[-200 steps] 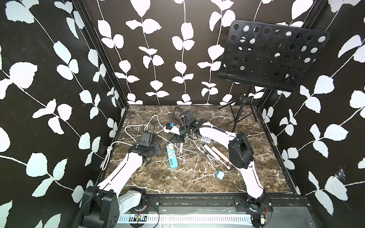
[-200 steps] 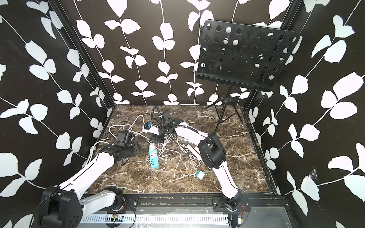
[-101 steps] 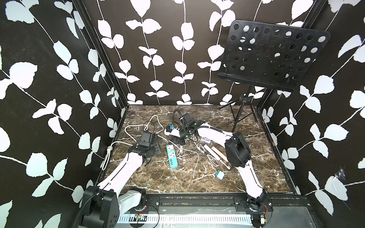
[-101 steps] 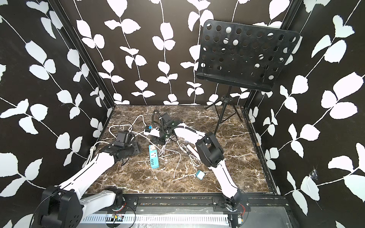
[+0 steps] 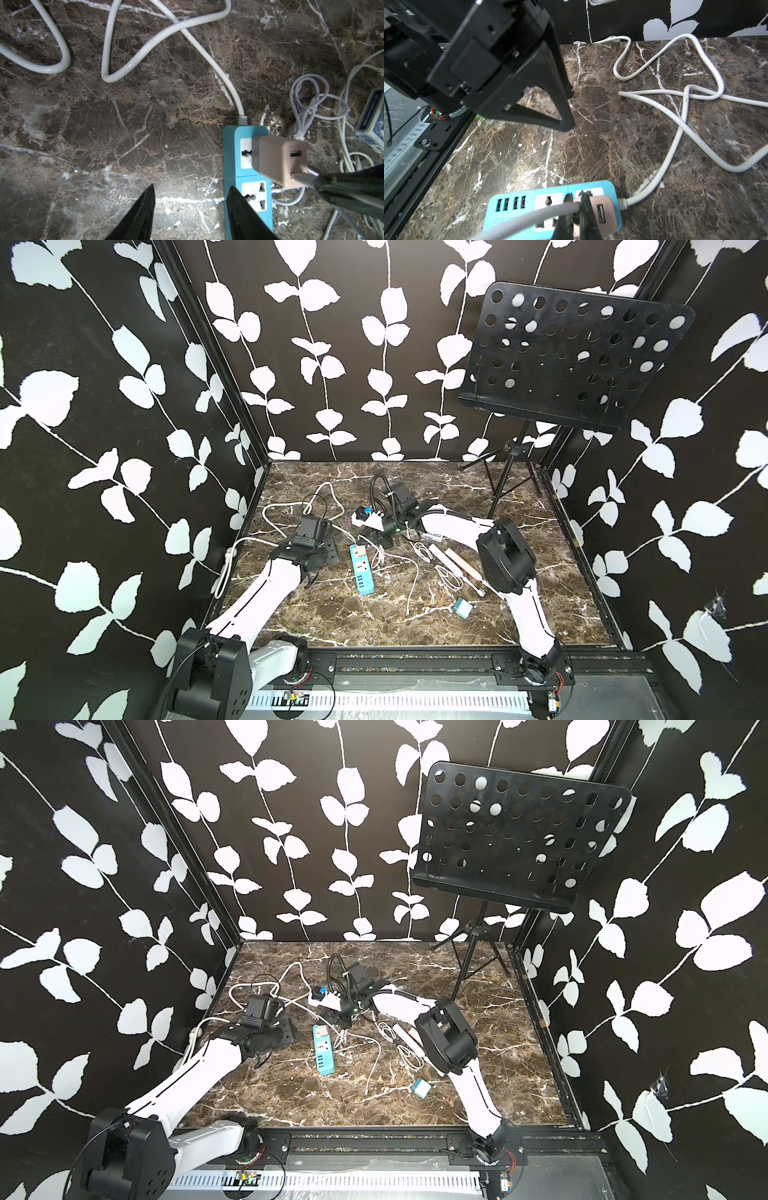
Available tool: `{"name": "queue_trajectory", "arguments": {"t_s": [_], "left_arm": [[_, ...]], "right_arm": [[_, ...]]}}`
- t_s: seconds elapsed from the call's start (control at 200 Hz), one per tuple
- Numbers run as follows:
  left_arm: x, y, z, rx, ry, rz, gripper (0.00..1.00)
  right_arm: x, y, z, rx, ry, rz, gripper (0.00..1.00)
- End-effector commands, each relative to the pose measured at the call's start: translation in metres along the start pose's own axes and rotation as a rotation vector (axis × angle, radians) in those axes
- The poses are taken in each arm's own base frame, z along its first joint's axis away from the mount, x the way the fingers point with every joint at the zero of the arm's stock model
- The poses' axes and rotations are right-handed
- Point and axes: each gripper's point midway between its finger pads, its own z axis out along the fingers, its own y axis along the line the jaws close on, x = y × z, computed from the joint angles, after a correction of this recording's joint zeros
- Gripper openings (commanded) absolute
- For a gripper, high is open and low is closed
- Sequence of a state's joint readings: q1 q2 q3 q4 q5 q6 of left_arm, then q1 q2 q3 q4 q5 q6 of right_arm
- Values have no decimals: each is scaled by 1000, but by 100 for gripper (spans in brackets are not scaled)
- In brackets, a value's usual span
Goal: Charge the electric toothbrush
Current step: Insert the charging cable into the plug.
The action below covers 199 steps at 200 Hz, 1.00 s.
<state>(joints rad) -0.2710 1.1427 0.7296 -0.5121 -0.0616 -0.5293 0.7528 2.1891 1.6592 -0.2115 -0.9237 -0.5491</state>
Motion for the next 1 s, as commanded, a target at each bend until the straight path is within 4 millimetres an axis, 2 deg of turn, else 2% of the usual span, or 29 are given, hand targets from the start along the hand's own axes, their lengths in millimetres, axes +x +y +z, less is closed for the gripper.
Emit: {"name": "queue_trajectory", "arguments": {"t_s": [0.0, 0.17, 0.29, 0.435, 0.725, 0.83, 0.95, 0.99], "left_arm": [[-8, -4, -6, 13, -7, 11, 57], [-7, -7, -7, 24, 14, 20, 56], [-7, -9, -8, 32, 16, 19, 55], [-8, -11, -8, 43, 15, 20, 54], [-12, -19, -12, 79, 19, 21, 53], [-11, -19, -12, 81, 19, 27, 52], [-12, -21, -13, 87, 16, 37, 51], [-12, -21, -13, 87, 18, 39, 51]], "right_arm": [[20, -1, -2, 22, 37, 71, 0], [26, 11, -1, -5, 30, 132, 0], [43, 23, 16, -4, 64, 148, 0], [58, 24, 26, -9, 65, 186, 0], [112, 37, 24, -21, 171, 304, 0], [125, 44, 23, -21, 213, 310, 0], [144, 43, 27, -22, 247, 359, 0], [145, 44, 27, -31, 251, 362, 0]]}}
